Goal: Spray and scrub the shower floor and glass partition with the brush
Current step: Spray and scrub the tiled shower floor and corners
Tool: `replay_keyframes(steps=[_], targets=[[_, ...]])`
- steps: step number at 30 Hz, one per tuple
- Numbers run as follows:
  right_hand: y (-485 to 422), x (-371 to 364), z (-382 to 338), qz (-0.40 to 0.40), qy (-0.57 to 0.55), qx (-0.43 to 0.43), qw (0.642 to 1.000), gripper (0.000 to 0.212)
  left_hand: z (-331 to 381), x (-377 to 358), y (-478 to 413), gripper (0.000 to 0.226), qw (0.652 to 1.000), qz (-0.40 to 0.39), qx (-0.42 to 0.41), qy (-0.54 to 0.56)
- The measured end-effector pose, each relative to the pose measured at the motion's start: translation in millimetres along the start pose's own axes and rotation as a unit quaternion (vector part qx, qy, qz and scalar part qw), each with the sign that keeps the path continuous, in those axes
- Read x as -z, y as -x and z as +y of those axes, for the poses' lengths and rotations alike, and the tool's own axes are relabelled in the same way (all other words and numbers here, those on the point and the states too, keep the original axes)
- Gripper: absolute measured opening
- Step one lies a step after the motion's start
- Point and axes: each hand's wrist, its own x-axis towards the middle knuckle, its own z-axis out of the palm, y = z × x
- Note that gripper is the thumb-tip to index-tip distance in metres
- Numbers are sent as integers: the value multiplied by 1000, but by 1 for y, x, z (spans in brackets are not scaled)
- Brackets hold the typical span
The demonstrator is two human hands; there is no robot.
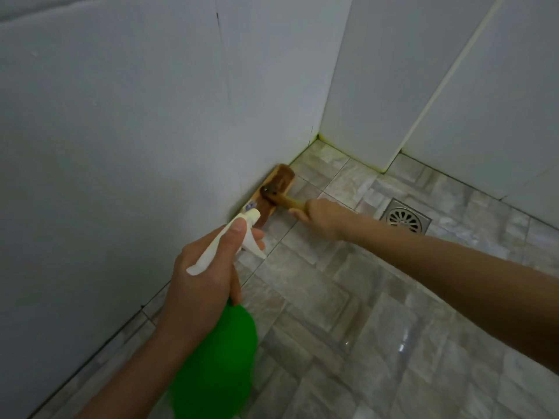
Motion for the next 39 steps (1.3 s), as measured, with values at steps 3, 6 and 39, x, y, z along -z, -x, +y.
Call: replay_keyframes(steps=[3,6,39], targets=[[-15,16,23,25,-4,-58,998,47,3,5,3,41,1000,-12,-6,2],[-28,40,46,75,-19,-135,988,47,2,17,8,46,1000,-6,-2,7],[-6,0,20,-8,5,33,999,51,-3,50,15,68,998,47,20,-23]])
